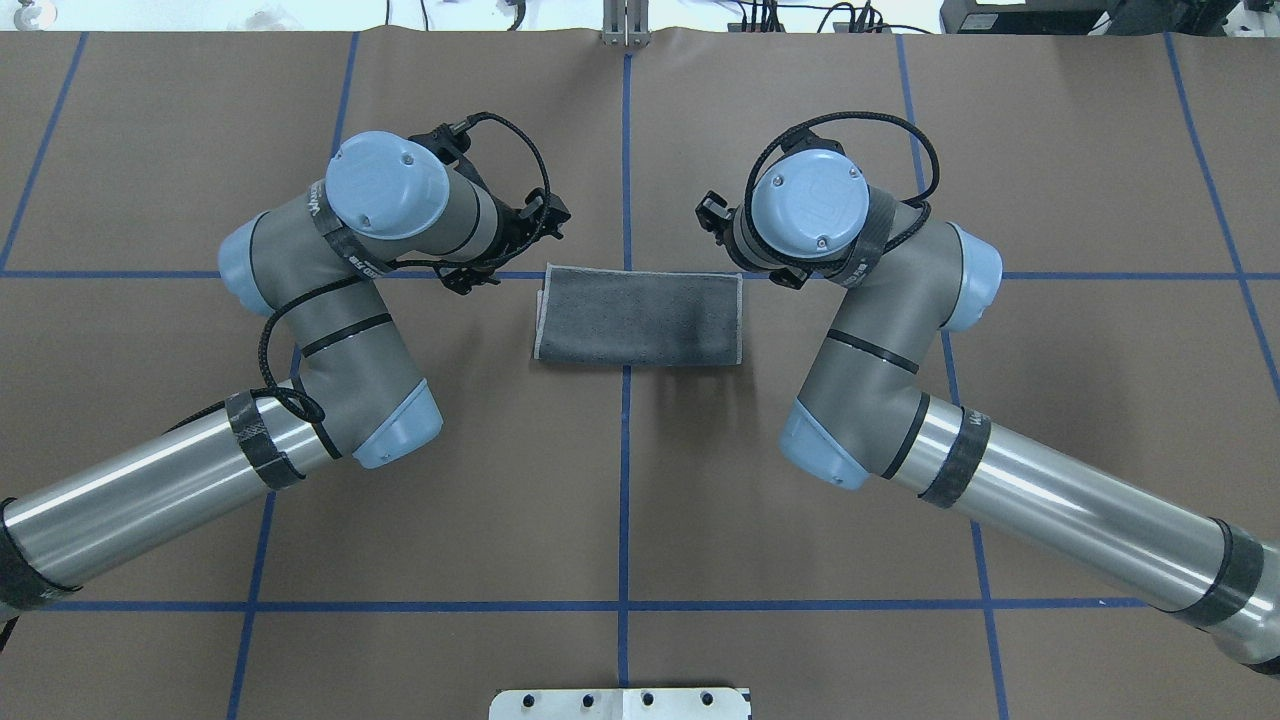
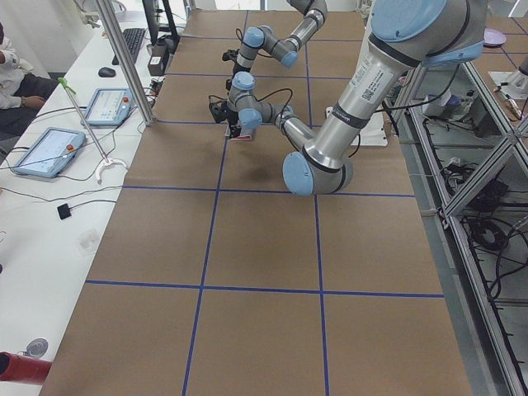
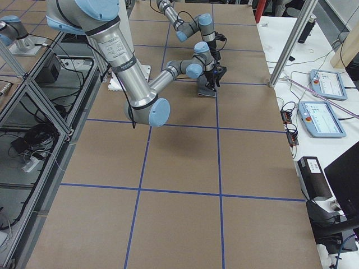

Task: Fold towel twice with both arms
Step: 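Raise the right gripper away while the left gripper moves to the strip end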

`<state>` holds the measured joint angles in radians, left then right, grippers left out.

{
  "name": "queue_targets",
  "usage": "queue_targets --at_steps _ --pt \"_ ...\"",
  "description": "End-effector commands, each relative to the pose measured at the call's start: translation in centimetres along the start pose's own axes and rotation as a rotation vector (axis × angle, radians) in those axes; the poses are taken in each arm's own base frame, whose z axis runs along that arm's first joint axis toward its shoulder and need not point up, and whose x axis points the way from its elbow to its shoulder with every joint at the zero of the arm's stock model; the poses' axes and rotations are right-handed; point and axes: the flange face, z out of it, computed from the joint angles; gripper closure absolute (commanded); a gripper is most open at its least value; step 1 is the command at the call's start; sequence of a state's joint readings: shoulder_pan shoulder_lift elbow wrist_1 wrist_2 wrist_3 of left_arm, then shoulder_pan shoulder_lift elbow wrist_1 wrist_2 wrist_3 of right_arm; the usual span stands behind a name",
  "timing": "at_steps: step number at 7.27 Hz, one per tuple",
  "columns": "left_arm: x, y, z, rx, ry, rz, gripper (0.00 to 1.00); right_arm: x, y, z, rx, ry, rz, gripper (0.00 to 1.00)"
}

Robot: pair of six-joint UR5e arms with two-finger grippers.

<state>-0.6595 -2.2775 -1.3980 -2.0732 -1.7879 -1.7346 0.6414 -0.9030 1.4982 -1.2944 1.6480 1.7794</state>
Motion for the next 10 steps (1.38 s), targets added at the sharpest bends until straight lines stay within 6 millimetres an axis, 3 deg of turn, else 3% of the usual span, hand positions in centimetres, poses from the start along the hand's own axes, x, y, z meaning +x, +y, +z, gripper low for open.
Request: queue_targets --at_steps 1,2,4,6,7,8,10 --pt "0.3 0.9 -0.3 -0.044 0.023 0.013 0.01 -0.1 -2.5 -1.4 -0.077 0.001 -0.054 0.0" --pt "-0.1 1.6 -0.4 -0.111 0.041 0.024 0.01 0.4 -4.7 -2.1 -0.102 0.002 -0.113 0.0" --pt "-0.2 2.2 -0.5 -0.146 0.046 0.031 0.01 4.9 -9.4 -2.9 -0.131 0.02 -0.256 0.0" --pt "-0.5 2.6 -0.7 -0.169 0.071 0.076 0.01 7.5 -13.5 -3.4 -0.155 0.04 -0.363 0.0" --pt "-3.1 2.8 0.4 -0.178 0.069 0.089 0.01 7.8 -14.1 -3.4 -0.153 0.044 -0.387 0.0" --pt "-4.1 3.4 1.0 -0.188 0.066 0.094 0.01 7.8 -14.1 -3.5 -0.152 0.043 -0.388 0.0" --pt "-4.4 5.8 1.8 -0.214 0.058 0.098 0.03 7.8 -14.0 -3.6 -0.15 0.04 -0.389 0.0"
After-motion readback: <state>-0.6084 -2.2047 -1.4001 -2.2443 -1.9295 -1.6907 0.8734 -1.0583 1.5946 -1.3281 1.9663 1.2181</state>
